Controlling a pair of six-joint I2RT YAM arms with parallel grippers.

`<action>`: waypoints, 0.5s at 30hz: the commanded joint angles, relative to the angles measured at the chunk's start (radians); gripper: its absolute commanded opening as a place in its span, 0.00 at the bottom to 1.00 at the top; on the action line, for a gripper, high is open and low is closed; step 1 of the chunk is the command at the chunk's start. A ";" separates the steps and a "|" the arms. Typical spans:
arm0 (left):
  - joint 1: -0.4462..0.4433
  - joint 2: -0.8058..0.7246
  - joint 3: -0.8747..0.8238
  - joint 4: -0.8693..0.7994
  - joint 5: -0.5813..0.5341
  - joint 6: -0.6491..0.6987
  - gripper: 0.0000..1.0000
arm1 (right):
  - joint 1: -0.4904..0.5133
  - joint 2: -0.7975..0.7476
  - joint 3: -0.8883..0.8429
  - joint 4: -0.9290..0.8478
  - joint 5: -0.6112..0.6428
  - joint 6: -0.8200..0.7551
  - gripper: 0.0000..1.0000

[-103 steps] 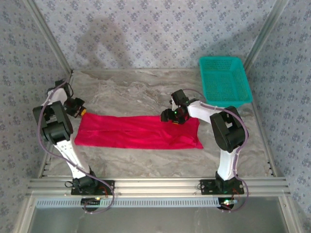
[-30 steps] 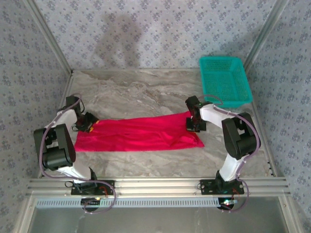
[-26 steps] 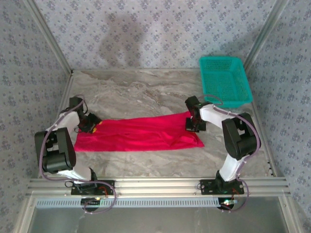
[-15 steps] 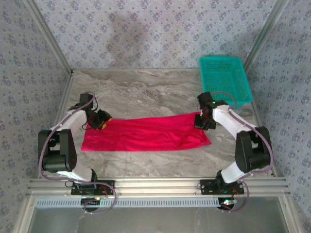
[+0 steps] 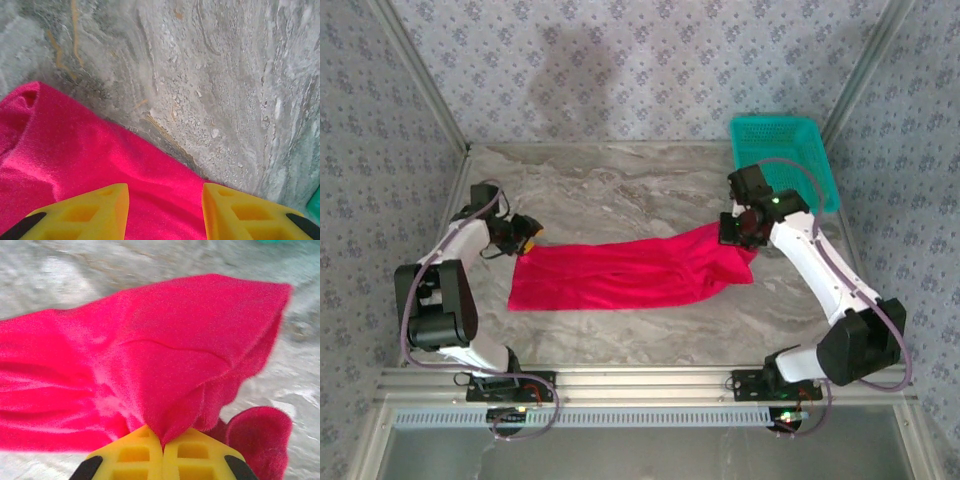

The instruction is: Fold the inside-out t-shirt

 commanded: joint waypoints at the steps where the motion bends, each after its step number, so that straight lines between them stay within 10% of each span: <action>1: 0.036 -0.021 0.031 -0.025 0.043 0.017 0.42 | 0.093 0.002 0.084 -0.035 0.013 0.074 0.00; 15: 0.127 -0.017 -0.009 -0.023 0.103 0.020 0.42 | 0.467 0.357 0.514 -0.019 0.030 0.093 0.00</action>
